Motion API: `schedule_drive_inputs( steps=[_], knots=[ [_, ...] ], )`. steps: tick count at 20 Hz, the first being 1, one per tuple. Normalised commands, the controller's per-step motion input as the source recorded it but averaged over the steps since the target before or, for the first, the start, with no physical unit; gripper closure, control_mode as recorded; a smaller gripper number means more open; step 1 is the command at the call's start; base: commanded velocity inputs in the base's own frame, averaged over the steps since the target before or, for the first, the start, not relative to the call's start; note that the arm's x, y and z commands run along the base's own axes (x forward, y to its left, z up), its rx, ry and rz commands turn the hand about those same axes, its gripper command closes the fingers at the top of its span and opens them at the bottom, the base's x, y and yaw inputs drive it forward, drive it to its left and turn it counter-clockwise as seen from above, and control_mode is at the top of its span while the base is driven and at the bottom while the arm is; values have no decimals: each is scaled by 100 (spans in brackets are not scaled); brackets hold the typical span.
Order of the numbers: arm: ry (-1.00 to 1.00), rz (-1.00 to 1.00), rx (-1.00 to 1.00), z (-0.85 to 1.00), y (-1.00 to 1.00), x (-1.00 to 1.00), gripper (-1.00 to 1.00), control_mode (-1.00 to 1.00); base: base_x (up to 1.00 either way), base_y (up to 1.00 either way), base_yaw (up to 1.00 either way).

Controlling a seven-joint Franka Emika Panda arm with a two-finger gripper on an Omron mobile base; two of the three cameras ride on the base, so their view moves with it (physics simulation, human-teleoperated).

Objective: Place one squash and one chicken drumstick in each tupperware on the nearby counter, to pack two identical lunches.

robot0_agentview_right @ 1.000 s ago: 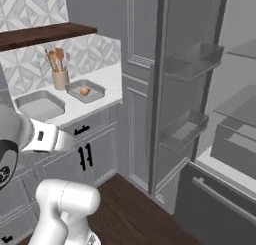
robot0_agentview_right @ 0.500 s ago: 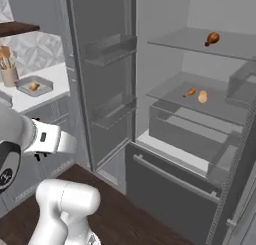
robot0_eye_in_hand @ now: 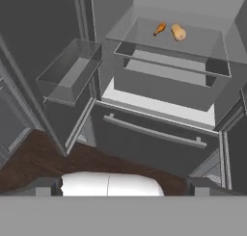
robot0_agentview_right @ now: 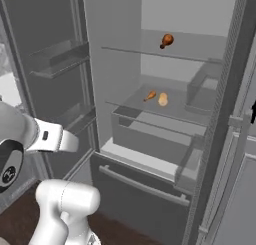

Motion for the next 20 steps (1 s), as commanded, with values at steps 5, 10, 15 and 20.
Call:
schedule_drive_inputs(
  steps=[5,10,15,20],
  knots=[
    [0,0,0,0,0,0,-100,100,64,-4,-37],
    [0,0,0,0,0,0,-100,100,100,1,-29],
    [0,0,0,0,0,0,-100,100,99,0,-20],
    [0,-7,0,29,0,6,-100,-100,32,0,-8]
  ],
)
